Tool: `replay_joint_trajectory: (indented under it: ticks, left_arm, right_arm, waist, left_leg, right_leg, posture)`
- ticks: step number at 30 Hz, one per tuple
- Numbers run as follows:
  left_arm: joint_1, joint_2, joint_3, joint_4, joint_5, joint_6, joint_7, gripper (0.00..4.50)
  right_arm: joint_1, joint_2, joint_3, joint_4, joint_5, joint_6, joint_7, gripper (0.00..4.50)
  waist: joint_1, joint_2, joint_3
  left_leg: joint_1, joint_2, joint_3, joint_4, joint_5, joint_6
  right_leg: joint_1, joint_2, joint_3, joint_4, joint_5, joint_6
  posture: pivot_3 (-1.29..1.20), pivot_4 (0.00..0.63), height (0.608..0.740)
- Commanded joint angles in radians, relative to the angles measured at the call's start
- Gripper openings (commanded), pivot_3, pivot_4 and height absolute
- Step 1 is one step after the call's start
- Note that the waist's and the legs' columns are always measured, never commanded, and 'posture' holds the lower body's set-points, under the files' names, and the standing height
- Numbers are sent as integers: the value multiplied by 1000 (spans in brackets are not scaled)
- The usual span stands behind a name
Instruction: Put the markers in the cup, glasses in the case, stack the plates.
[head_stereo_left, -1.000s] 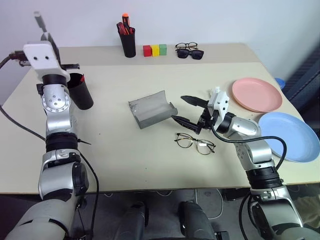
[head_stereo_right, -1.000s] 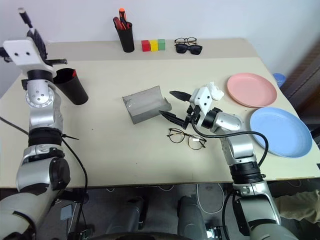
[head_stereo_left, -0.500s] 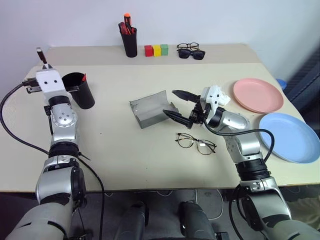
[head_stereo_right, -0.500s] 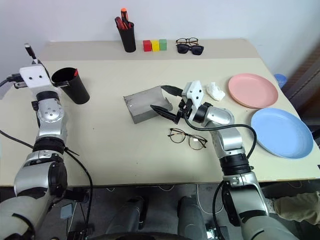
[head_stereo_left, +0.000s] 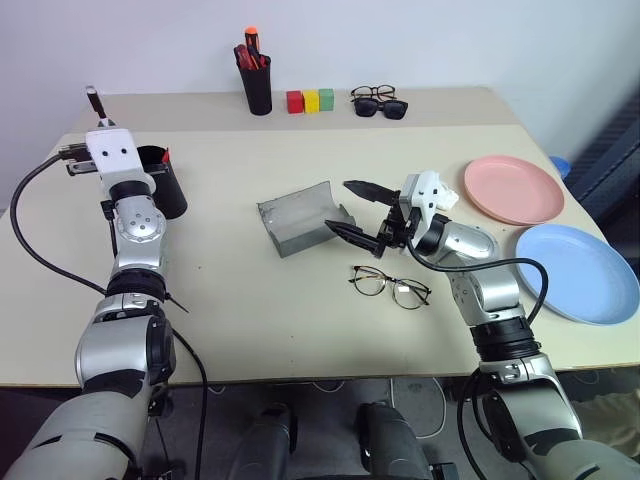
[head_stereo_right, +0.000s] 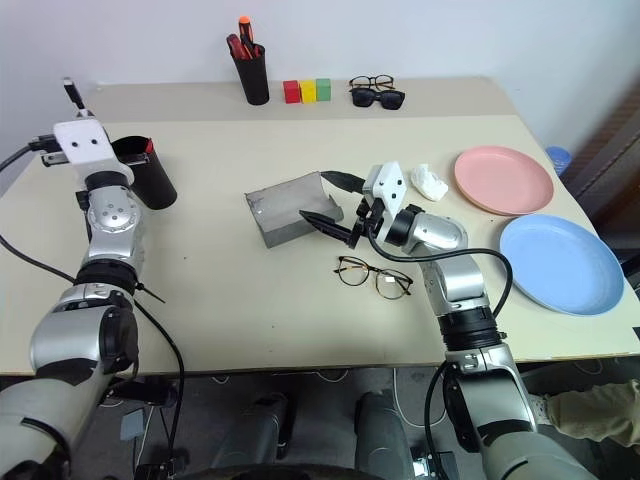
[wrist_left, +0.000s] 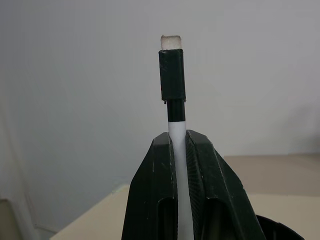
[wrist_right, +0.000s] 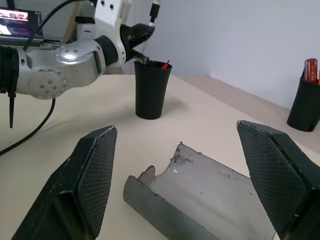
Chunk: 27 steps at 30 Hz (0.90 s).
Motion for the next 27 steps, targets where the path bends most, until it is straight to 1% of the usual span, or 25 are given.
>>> replay_joint_trajectory:
  ticks: [1,20,23,26,27]
  left_arm:
    - [-18,4,-18,9,9,-12,14,74]
    - [90,-24,-50,0,5,-26,18,74]
    - [96,-30,-53,-8,6,-35,12,1166]
    - [98,-39,-46,-12,-6,-36,6,2598]
    - [98,-43,-43,-16,-13,-43,-1,3213]
  right_arm:
    - [-4,-3,-14,-36,4,-16,-8,3906]
    - [19,-10,-12,-63,8,-6,-19,3906]
    - [18,-9,-12,-62,8,-5,-20,3906]
    - [16,-9,-13,-58,7,-7,-20,3906]
    - [14,-9,-13,-54,6,-8,-20,3906]
  waist:
    - [-1,0,0]
    - [0,0,0]
    - [1,0,0]
    - [1,0,0]
    - [2,0,0]
  left_leg:
    - [0,0,0,0,0,0]
    - [1,0,0,0,0,0]
    - [1,0,0,0,0,0]
    - [3,0,0,0,0,0]
    - [3,0,0,0,0,0]
  right_leg:
    - [0,0,0,0,0,0]
    - [0,0,0,1,0,0]
    - [1,0,0,1,0,0]
    - [2,0,0,1,0,0]
    - [2,0,0,1,0,0]
  posture:
    - [0,150,740]
    - [0,150,740]
    - [0,150,740]
    - [0,150,740]
    - [0,150,740]
